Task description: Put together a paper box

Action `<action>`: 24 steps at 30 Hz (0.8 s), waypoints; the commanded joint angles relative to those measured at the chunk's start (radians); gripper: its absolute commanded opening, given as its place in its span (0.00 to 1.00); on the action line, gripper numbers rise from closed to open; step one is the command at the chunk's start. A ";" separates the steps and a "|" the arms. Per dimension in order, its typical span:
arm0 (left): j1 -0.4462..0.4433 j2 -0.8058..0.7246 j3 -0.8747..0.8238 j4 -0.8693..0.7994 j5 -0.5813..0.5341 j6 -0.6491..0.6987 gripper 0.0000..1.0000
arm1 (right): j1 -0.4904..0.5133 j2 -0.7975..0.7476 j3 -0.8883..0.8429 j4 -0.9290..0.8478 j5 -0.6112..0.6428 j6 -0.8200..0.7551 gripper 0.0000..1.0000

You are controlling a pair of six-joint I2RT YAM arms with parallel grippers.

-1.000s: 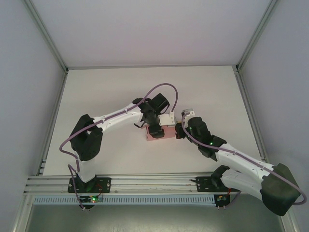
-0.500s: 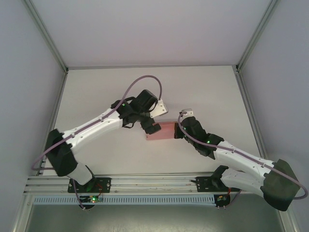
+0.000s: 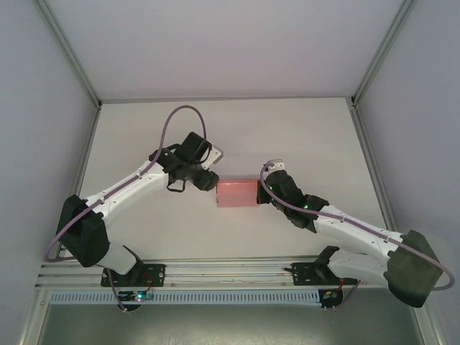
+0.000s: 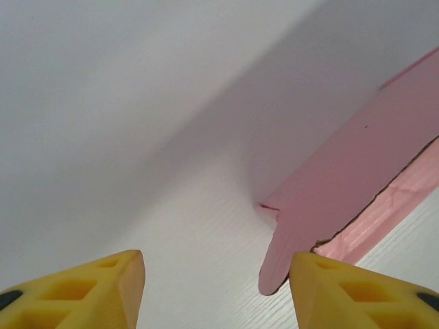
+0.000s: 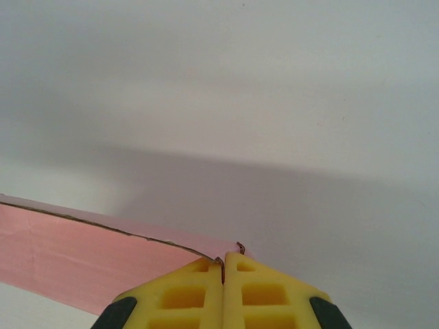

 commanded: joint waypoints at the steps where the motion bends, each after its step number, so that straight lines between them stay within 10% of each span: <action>1: 0.022 0.015 0.006 0.032 0.128 -0.027 0.58 | 0.013 0.020 0.004 -0.085 -0.005 0.006 0.00; 11: 0.023 -0.001 -0.020 0.023 0.194 0.010 0.66 | 0.013 0.038 0.019 -0.106 -0.019 -0.001 0.00; 24: 0.025 0.085 0.050 -0.019 0.198 -0.075 0.32 | 0.015 0.044 0.016 -0.118 -0.015 -0.016 0.00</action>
